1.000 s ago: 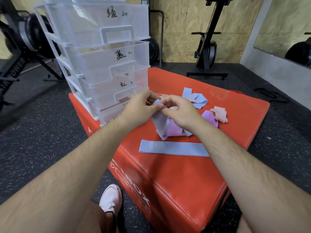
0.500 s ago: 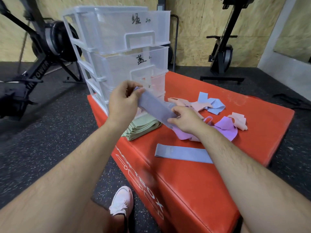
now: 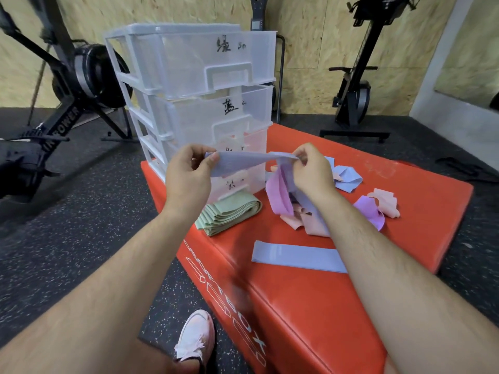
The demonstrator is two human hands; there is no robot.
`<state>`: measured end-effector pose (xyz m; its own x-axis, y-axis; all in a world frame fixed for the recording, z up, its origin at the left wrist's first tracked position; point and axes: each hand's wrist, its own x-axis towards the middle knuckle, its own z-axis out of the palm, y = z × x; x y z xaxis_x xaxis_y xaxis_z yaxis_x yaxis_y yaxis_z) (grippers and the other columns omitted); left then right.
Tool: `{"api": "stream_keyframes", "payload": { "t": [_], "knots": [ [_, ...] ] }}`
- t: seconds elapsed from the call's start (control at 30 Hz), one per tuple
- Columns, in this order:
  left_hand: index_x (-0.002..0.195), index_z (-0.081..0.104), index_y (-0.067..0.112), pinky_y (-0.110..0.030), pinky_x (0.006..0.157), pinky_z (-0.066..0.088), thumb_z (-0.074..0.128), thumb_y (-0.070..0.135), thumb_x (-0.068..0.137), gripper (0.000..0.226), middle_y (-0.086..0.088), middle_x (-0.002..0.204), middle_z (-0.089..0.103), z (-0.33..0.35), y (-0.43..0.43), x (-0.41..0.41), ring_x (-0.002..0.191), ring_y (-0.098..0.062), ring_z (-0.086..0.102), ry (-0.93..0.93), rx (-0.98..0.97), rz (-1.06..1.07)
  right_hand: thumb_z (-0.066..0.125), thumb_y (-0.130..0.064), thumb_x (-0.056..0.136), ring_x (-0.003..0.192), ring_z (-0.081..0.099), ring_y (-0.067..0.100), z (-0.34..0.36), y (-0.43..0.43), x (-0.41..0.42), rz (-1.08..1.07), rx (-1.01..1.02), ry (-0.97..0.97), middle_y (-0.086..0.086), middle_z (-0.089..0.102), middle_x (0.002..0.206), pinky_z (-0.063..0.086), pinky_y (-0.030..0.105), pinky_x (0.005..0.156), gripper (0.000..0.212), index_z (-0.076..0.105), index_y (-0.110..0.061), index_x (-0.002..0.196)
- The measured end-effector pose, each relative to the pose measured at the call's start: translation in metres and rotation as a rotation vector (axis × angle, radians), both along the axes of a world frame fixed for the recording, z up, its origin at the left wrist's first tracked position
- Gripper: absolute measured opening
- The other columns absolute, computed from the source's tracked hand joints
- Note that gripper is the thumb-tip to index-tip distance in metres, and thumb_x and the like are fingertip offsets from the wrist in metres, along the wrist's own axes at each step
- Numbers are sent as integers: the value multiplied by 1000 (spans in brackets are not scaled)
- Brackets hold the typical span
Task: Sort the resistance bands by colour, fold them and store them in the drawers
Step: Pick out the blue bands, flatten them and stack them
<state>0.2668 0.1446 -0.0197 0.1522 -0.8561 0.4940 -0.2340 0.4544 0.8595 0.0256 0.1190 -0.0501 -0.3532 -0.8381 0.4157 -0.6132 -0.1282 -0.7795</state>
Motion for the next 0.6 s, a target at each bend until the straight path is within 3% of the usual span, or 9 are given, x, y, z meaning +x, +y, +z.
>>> {"api": "stream_keyframes", "payload": {
  "t": [0.13, 0.27, 0.33, 0.47, 0.53, 0.6],
  "knots": [
    [94, 66, 9, -9, 64, 41, 65, 15, 94, 6, 6, 79, 61, 0, -9, -9, 65, 4, 53, 40, 4, 0, 55, -7, 91, 89, 60, 14, 6, 0, -27, 15, -55, -19, -5, 68, 93, 43, 22, 68, 19, 62, -24, 91],
    [92, 66, 13, -8, 64, 40, 65, 14, 93, 2, 9, 78, 62, -5, -16, -13, 64, 7, 52, 15, 26, 10, 62, -17, 93, 91, 58, 9, -3, 1, -41, 49, 21, 73, -3, 66, 103, 38, 14, 68, 14, 64, -31, 97],
    [92, 66, 15, -9, 66, 41, 64, 16, 93, 3, 11, 78, 62, -7, -19, -13, 66, 7, 53, 16, 37, 29, 65, -27, 94, 83, 57, 11, -6, 4, -46, 54, 64, 108, -6, 66, 92, 39, 19, 64, 2, 66, -26, 93],
    [95, 66, 15, -9, 65, 42, 65, 20, 93, 5, 11, 81, 62, -7, -23, -7, 66, 7, 52, 43, 61, 79, 63, -46, 95, 55, 54, 21, -5, 23, -60, 61, 207, 227, 3, 55, 64, 45, 26, 42, 41, 59, -11, 74],
    [95, 67, 16, -6, 62, 41, 65, 19, 93, 4, 10, 81, 62, -6, -25, -4, 68, 7, 53, 43, 55, 98, 64, -48, 94, 52, 53, 20, -7, 30, -69, 94, 278, 205, 5, 54, 64, 50, 36, 44, 46, 57, -8, 73],
    [96, 68, 16, -5, 63, 41, 66, 19, 92, 5, 11, 81, 63, -7, -26, -2, 70, 4, 54, 47, 51, 121, 66, -44, 94, 60, 55, 16, -11, 35, -78, 156, 329, 160, 2, 59, 71, 51, 35, 51, 38, 62, -9, 81]
  ]
}}
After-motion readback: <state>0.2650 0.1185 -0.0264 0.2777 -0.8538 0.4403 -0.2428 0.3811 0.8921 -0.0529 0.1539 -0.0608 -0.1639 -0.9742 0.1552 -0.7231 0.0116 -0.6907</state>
